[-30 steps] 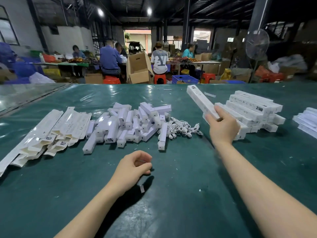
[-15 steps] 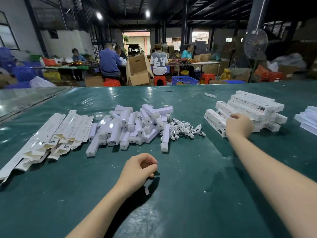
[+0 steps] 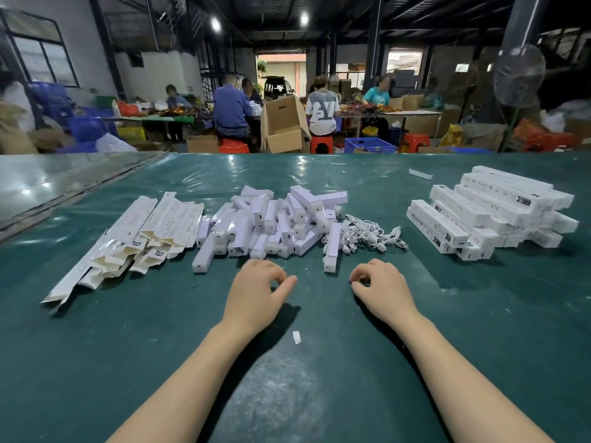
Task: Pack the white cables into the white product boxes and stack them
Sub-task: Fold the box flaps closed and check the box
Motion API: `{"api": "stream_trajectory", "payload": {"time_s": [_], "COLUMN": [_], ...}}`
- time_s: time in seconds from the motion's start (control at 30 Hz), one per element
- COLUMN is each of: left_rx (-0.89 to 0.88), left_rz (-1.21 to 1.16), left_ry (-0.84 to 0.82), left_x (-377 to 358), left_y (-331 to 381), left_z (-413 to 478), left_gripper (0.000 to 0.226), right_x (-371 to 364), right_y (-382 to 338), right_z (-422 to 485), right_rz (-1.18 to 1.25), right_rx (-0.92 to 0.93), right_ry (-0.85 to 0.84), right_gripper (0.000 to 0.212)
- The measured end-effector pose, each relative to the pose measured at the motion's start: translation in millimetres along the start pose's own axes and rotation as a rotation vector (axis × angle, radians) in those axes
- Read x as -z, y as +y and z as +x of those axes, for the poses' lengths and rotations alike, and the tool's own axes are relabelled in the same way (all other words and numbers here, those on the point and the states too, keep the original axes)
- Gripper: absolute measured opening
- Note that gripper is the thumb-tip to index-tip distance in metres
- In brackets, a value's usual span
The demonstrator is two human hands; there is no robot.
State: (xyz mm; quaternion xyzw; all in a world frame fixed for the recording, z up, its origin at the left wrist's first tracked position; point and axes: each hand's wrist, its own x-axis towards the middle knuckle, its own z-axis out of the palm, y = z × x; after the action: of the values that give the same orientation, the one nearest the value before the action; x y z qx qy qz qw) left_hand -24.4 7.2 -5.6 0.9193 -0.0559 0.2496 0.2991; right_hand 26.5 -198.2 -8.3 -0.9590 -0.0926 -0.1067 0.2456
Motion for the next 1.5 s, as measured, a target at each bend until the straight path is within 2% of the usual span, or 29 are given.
{"api": "stream_trajectory", "payload": {"time_s": [0.1,0.13,0.2,0.33,0.47,0.57,0.73,0.83,1.03,1.13,1.2,1.33,1.4,1.5], "left_rx": [0.111,0.153,0.261,0.548,0.665,0.653,0.558,0.517,0.506,0.555,0.62,0.726,0.699,0.615], "left_rz": [0.028,0.079,0.234,0.503,0.433,0.486,0.591,0.57,0.521,0.387,0.356,0.495,0.518,0.474], "left_ry": [0.251,0.285,0.191,-0.154,-0.314,-0.327,-0.112,0.01,0.115,0.246,0.187,-0.09,-0.085,0.043], "left_x": [15,20,30,50,58,62,43,40,35,38,39,37,36,37], "left_y": [-21,-32,-60,-107,-115,-109,-97,-91,-84,-85,-87,-91,-90,-85], "left_z": [17,23,35,48,59,58,37,28,19,21,23,26,26,24], "left_gripper": [0.009,0.011,0.032,0.068,0.094,0.105,0.08,0.066,0.046,0.034,0.041,0.05,0.051,0.045], "right_x": [-2,-3,-3,-4,-6,-7,-7,-6,-5,-4,-4,-3,-3,-2], "right_y": [-3,-4,-4,-3,-3,-3,-3,-3,-3,-4,-4,-4,-5,-5], "right_z": [1,2,5,7,8,8,8,8,6,5,5,3,3,4], "right_rz": [-0.025,-0.031,-0.03,-0.028,-0.039,-0.035,-0.043,-0.041,-0.031,-0.025,-0.018,0.008,0.012,0.026], "right_rx": [0.01,0.008,0.006,0.009,0.009,0.004,0.007,0.008,0.004,0.003,0.001,-0.001,-0.002,-0.006], "right_ry": [0.007,0.009,0.009,0.015,0.015,0.024,0.029,0.038,0.027,0.02,0.019,0.018,0.017,0.021], "right_gripper": [0.018,0.017,0.016,0.016,0.014,0.014,0.013,0.013,0.013,0.014,0.015,0.016,0.016,0.015]}}
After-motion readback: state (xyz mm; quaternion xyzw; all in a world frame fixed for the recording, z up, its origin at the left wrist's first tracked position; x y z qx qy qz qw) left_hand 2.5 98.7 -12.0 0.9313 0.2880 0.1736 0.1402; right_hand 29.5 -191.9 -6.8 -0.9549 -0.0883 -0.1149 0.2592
